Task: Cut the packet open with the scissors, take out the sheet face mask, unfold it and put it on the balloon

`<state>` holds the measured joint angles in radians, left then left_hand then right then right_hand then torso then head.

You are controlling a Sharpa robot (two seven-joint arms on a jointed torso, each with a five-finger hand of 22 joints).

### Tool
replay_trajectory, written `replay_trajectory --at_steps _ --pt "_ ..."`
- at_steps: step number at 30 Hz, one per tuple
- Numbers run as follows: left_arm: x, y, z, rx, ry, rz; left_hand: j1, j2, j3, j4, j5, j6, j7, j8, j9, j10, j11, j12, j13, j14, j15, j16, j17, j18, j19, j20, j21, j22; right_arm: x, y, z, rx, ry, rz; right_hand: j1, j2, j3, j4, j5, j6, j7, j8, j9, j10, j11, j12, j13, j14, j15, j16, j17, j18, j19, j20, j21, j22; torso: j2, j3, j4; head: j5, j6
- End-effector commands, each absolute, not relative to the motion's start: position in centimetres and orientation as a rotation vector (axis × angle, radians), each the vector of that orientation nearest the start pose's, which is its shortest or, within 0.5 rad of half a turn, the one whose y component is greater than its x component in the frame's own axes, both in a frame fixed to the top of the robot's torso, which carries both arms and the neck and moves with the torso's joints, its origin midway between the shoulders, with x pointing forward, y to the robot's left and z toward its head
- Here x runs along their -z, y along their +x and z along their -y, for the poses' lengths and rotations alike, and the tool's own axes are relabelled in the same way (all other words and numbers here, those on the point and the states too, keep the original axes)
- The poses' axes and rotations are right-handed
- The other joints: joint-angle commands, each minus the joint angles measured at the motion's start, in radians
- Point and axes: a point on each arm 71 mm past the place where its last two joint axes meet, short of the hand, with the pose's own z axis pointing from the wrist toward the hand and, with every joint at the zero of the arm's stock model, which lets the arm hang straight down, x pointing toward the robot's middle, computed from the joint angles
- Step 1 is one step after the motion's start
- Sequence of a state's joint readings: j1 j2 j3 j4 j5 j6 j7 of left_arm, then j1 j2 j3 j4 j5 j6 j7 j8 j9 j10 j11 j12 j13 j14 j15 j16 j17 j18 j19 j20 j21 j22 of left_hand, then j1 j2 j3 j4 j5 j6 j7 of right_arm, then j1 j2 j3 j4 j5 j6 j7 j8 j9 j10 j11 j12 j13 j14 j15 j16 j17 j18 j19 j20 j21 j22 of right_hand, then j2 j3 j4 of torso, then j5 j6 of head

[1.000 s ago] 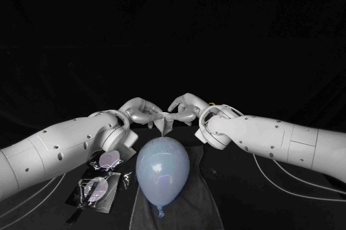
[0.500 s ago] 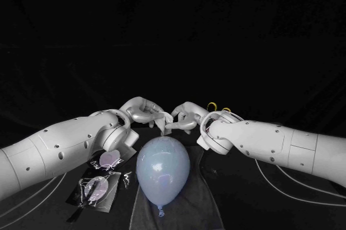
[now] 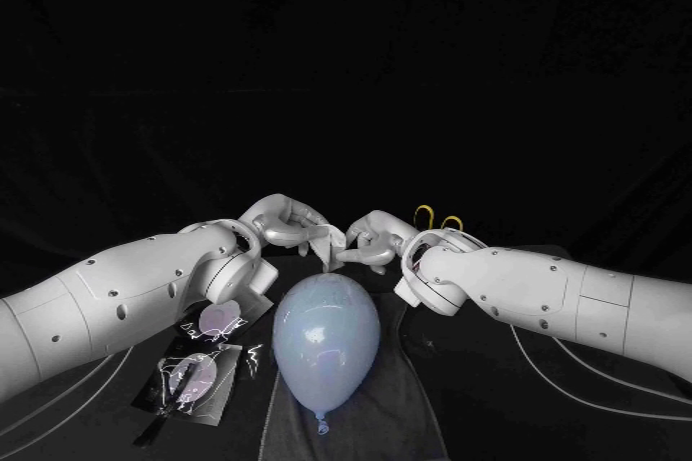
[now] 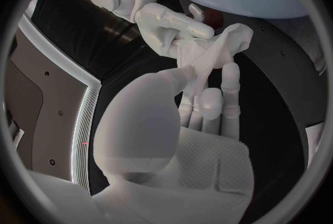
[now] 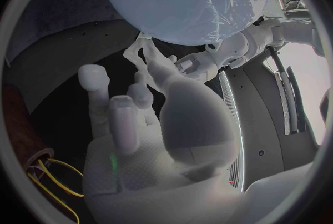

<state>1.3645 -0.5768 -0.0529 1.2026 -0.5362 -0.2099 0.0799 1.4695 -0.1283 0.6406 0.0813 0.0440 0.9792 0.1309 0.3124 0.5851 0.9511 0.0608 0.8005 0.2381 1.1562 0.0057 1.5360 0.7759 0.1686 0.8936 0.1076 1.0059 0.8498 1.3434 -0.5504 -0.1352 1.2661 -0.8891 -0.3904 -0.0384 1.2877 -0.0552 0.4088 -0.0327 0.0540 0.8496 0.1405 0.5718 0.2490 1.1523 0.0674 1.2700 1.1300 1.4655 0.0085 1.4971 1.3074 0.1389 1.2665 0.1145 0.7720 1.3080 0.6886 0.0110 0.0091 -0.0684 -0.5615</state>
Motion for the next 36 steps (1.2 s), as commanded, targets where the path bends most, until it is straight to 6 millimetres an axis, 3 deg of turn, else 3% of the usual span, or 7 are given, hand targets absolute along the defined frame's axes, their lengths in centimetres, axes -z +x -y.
replay_trajectory --at_steps 1,8,14,20,30,33,36 --pt "12.36 56.27 -15.19 1.234 -0.543 -1.686 -0.006 0.006 0.005 -0.001 0.004 0.007 -0.002 0.006 0.029 0.009 -0.001 0.002 0.001 0.007 0.0 0.0 0.001 0.015 0.005 -0.002 0.006 0.002 15.61 54.34 12.94 -0.93 0.269 -1.638 0.017 0.011 0.019 -0.007 -0.005 0.017 -0.008 0.012 0.003 0.018 -0.009 0.007 0.009 0.011 -0.012 0.005 0.031 -0.004 0.013 -0.007 0.021 0.08 0.0 -0.0005 -0.0002 0.0 0.0" --pt "12.39 56.21 -15.06 1.243 -0.549 -1.694 -0.007 0.005 0.006 -0.002 0.004 0.008 -0.002 0.006 0.029 0.01 0.0 0.002 0.001 0.008 0.0 0.001 0.004 0.015 0.006 -0.002 0.007 0.002 15.56 54.32 12.82 -0.951 0.297 -1.588 0.021 0.035 0.056 -0.016 -0.006 0.034 -0.028 0.039 0.013 0.074 -0.027 0.029 0.04 0.031 -0.03 0.015 0.061 -0.014 0.046 -0.026 0.081 0.096 -0.001 0.0004 0.001 -0.001 0.0" --pt "12.42 56.18 -15.02 1.245 -0.551 -1.699 -0.007 0.005 0.006 -0.002 0.004 0.008 -0.002 0.006 0.029 0.01 0.0 0.002 0.001 0.008 0.0 0.001 0.004 0.015 0.006 -0.002 0.007 0.002 15.42 54.27 12.79 -0.966 0.314 -1.555 -0.024 -0.003 0.036 -0.001 -0.005 0.015 -0.021 0.032 0.008 0.07 -0.023 0.022 0.031 0.033 -0.029 0.013 0.06 -0.014 0.045 -0.028 0.071 0.094 0.0 0.0002 -0.0003 0.0 0.002" --pt "12.43 56.23 -15.13 1.24 -0.556 -1.697 -0.009 0.005 0.009 -0.004 0.004 0.009 -0.001 0.005 0.028 0.011 0.0 0.002 0.001 0.011 0.0 0.001 0.007 0.015 0.006 -0.002 0.009 0.003 15.35 54.25 12.86 -0.973 0.32 -1.541 -0.046 -0.057 0.012 -0.003 -0.001 -0.064 0.022 -0.022 -0.021 -0.018 0.015 -0.025 -0.034 0.012 0.003 0.0 0.02 -0.006 0.003 -0.007 -0.02 0.073 0.0 0.0005 -0.0005 0.001 0.003" --pt "12.42 56.25 -15.16 1.24 -0.559 -1.695 -0.01 0.004 0.011 -0.006 0.004 0.01 0.0 0.005 0.028 0.012 0.001 0.002 0.001 0.013 0.0 0.001 0.01 0.014 0.009 -0.002 0.012 0.007 15.51 54.18 12.71 -0.98 0.311 -1.559 -0.034 -0.062 0.009 -0.013 0.0 -0.066 0.028 -0.024 -0.025 -0.034 0.022 -0.023 -0.038 0.005 0.012 -0.001 0.013 -0.002 -0.007 0.003 -0.036 0.07 0.0 0.0002 -0.0003 0.0 0.005" --pt "12.42 56.25 -15.17 1.241 -0.56 -1.695 -0.01 0.004 0.011 -0.006 0.004 0.01 0.0 0.005 0.028 0.012 0.001 0.002 0.001 0.013 0.0 0.001 0.01 0.014 0.009 -0.002 0.012 0.007 15.56 54.16 12.72 -0.983 0.309 -1.561 -0.014 -0.035 0.028 -0.02 -0.002 -0.036 0.018 -0.007 -0.021 -0.016 0.013 -0.007 -0.022 0.007 0.006 0.003 0.02 -0.002 0.0 0.004 -0.018 0.076 0.0 0.0003 -0.0003 -0.001 0.005" --pt "12.42 56.24 -15.18 1.244 -0.564 -1.694 -0.01 0.004 0.012 -0.007 0.004 0.01 0.0 0.005 0.028 0.012 0.001 0.002 0.001 0.014 0.0 0.001 0.011 0.014 0.011 -0.002 0.014 0.009 15.52 54.14 12.79 -0.987 0.311 -1.546 0.036 0.048 0.099 -0.039 -0.005 0.026 -0.011 0.038 -0.004 0.049 -0.012 0.028 0.026 0.022 -0.015 0.012 0.048 -0.009 0.031 -0.01 0.049 0.093 0.0 0.0002 0.0001 0.0 0.004"
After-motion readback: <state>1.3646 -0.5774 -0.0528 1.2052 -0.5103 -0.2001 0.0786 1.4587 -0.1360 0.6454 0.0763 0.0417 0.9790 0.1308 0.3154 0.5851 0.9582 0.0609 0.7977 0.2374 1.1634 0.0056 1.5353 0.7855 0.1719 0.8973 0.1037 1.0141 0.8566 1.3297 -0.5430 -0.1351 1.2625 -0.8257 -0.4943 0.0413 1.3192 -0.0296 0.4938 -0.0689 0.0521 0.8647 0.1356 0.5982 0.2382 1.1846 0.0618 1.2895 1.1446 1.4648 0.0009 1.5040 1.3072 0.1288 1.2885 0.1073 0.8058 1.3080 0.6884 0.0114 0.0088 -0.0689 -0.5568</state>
